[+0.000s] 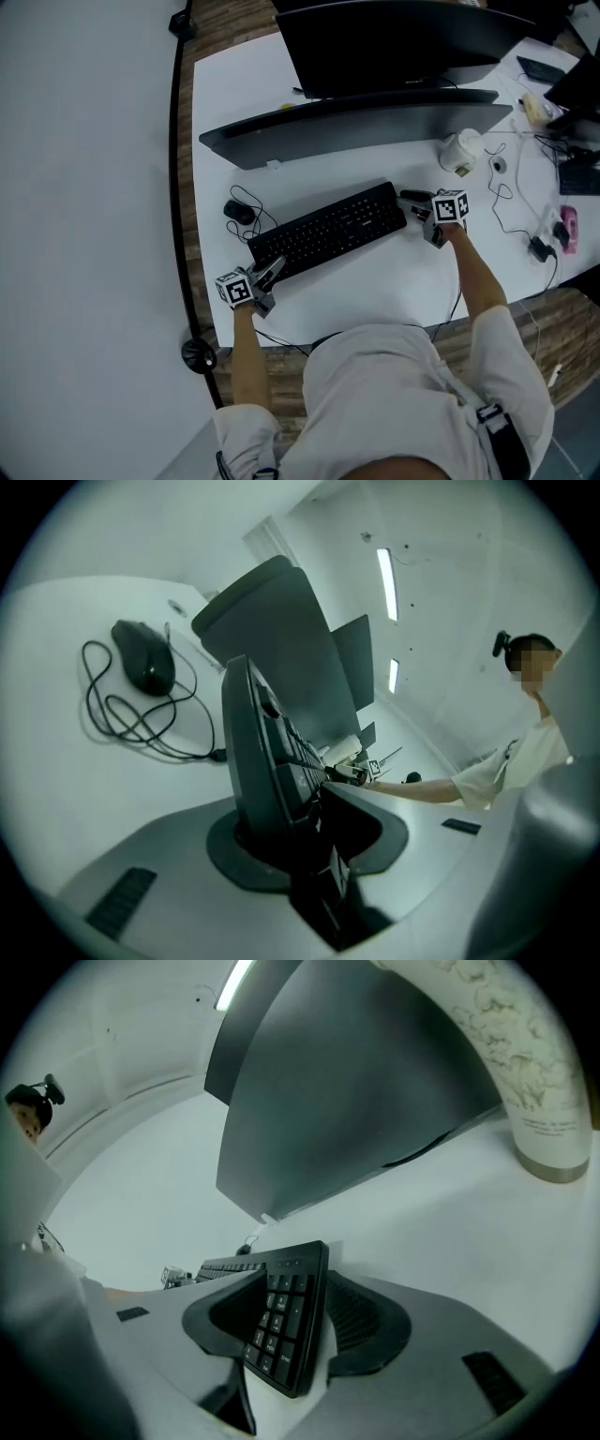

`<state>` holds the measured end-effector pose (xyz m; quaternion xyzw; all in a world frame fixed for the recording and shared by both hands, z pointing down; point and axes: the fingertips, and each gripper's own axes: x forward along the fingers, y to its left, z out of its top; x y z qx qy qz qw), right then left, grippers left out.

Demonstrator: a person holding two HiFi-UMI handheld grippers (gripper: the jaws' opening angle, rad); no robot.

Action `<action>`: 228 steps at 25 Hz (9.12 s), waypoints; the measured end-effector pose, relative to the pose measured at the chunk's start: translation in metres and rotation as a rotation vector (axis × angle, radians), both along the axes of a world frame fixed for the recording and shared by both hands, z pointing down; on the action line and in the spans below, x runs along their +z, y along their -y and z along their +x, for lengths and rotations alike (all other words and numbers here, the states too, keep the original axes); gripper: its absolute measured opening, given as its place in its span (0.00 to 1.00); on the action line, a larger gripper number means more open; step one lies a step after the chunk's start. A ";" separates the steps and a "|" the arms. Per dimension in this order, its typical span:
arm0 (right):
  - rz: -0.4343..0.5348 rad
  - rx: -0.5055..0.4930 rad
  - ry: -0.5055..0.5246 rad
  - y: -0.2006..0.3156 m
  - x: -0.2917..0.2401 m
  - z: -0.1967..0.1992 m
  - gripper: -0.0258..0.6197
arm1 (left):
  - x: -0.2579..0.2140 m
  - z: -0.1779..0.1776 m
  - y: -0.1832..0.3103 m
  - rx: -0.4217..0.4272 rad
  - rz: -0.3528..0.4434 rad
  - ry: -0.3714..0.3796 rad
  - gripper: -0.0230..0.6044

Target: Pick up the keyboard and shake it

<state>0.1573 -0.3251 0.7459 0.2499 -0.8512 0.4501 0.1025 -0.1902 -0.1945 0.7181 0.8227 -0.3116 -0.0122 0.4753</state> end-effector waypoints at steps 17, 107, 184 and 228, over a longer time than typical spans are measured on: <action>-0.056 -0.385 0.111 -0.013 -0.021 -0.038 0.34 | -0.034 -0.003 -0.010 0.229 0.226 0.169 0.21; 1.365 -0.459 -1.364 -0.024 -0.293 0.003 0.22 | -0.292 0.015 0.025 0.438 1.332 1.420 0.19; 1.747 0.191 -1.502 -0.069 -0.425 0.056 0.23 | -0.390 0.066 -0.029 0.172 1.867 1.811 0.17; 0.417 -0.708 0.110 -0.126 -0.314 -0.003 0.22 | -0.223 -0.006 -0.056 0.303 0.606 -0.040 0.17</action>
